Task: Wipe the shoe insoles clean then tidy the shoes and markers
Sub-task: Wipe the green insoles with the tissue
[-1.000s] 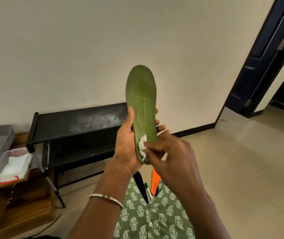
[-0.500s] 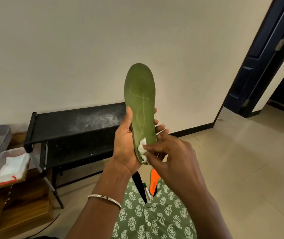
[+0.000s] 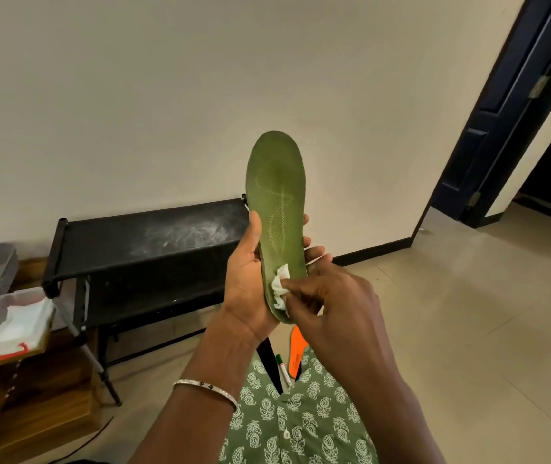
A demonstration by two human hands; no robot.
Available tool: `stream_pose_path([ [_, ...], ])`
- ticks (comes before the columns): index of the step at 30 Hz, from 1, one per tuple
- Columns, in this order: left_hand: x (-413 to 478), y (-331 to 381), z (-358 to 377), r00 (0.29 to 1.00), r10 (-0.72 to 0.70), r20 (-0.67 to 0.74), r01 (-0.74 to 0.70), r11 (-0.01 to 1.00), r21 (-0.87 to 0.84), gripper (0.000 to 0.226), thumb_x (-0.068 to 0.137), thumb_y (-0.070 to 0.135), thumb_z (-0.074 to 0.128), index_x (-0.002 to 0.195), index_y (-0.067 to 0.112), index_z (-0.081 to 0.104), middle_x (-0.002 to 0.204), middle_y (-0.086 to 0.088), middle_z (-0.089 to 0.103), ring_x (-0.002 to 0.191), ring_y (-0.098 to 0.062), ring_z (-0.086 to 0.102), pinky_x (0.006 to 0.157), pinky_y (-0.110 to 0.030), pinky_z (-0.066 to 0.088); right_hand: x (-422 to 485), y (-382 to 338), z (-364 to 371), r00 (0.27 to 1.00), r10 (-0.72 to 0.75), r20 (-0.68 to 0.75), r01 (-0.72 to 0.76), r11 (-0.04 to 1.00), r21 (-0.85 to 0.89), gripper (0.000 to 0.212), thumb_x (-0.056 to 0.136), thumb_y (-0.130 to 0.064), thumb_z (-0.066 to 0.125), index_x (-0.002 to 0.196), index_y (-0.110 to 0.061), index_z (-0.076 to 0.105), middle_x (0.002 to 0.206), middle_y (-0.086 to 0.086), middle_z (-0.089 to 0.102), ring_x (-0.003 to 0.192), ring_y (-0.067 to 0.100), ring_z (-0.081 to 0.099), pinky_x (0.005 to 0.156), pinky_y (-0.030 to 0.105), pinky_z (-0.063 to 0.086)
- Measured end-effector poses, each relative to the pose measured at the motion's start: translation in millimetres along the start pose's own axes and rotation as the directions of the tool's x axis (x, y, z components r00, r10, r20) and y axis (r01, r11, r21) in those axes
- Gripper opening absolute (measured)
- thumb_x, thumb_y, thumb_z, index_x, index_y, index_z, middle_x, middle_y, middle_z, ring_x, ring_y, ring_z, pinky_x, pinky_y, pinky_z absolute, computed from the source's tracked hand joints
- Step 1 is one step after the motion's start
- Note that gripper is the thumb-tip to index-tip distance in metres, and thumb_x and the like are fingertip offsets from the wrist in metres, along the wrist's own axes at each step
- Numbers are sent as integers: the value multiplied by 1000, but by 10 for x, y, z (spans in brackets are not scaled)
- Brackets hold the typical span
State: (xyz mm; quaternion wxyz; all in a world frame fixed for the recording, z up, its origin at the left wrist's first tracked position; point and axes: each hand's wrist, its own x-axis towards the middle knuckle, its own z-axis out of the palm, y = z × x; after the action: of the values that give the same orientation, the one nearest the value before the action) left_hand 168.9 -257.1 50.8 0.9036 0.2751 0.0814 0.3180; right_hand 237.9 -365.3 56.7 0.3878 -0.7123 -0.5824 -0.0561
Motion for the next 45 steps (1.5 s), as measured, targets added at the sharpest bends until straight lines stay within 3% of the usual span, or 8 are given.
stream_pose_path([
  [6, -13, -3, 25, 1000, -2, 0, 2, 999, 43, 78, 91, 64, 46, 140, 4, 54, 98, -12, 60, 87, -21, 63, 81, -34, 56, 152, 11, 69, 991, 50, -122, -53, 998, -22, 21, 90, -29, 69, 110, -30, 76, 87, -8, 62, 72, 11, 57, 61, 32, 49],
  [13, 26, 72, -116, 999, 17, 52, -18, 1000, 24, 80, 96, 66, 42, 142, 2, 51, 100, -11, 57, 98, -26, 60, 114, -48, 39, 2, -23, -36, 995, 12, 104, -14, 1000, 13, 13, 86, -30, 72, 97, -34, 78, 80, -12, 64, 72, 6, 59, 64, 29, 49],
  [23, 41, 21, -103, 998, 31, 61, -37, 995, 88, 69, 99, 58, 42, 140, 4, 55, 135, -13, 56, 121, -33, 46, 113, -53, 35, 86, 70, -217, 972, 233, -9, -195, 832, 519, 18, 90, -17, 71, 106, -25, 67, 86, -8, 74, 75, 9, 68, 64, 26, 56],
  [26, 33, -15, -60, 997, -34, 73, 28, 995, 91, 72, 95, 62, 44, 137, 5, 58, 122, -16, 54, 109, -31, 53, 107, -51, 36, 90, 66, -164, 955, 295, -11, -231, 769, 596, 33, 89, -12, 71, 113, -25, 53, 83, -2, 75, 72, 13, 70, 63, 28, 58],
  [30, 43, -60, -45, 993, -83, 85, 78, 995, 66, 77, 95, 60, 47, 146, 2, 46, 130, -21, 47, 123, -38, 40, 120, -56, 21, 61, 84, 1, 931, 258, -259, -174, 936, 304, 17, 87, -13, 73, 95, -24, 63, 88, -9, 67, 71, 5, 65, 60, 16, 53],
  [33, 3, -52, 13, 996, -55, 65, 49, 994, 94, 74, 95, 57, 45, 143, 0, 50, 121, -17, 55, 108, -33, 55, 105, -49, 43, 78, 101, 92, 911, 143, -387, -116, 989, 93, 15, 87, -7, 69, 95, -20, 73, 97, -5, 60, 74, 3, 59, 65, 18, 51],
  [41, 16, 7, -51, 998, -55, 39, 50, 992, 114, 74, 94, 60, 48, 139, 2, 55, 95, -10, 57, 86, -21, 59, 78, -38, 56, 33, 102, 67, 999, 20, -48, -17, 998, 61, 24, 89, -23, 70, 113, -22, 73, 106, -9, 64, 95, 7, 61, 81, 29, 55],
  [45, 23, 22, -105, 999, -1, 37, -2, 997, 83, 78, 93, 59, 52, 139, -3, 52, 95, -14, 57, 97, -27, 58, 108, -48, 46, 4, 41, -100, 984, -2, 177, -14, 996, 87, 7, 85, -29, 75, 91, -29, 79, 82, -16, 68, 78, 4, 63, 70, 33, 55],
])
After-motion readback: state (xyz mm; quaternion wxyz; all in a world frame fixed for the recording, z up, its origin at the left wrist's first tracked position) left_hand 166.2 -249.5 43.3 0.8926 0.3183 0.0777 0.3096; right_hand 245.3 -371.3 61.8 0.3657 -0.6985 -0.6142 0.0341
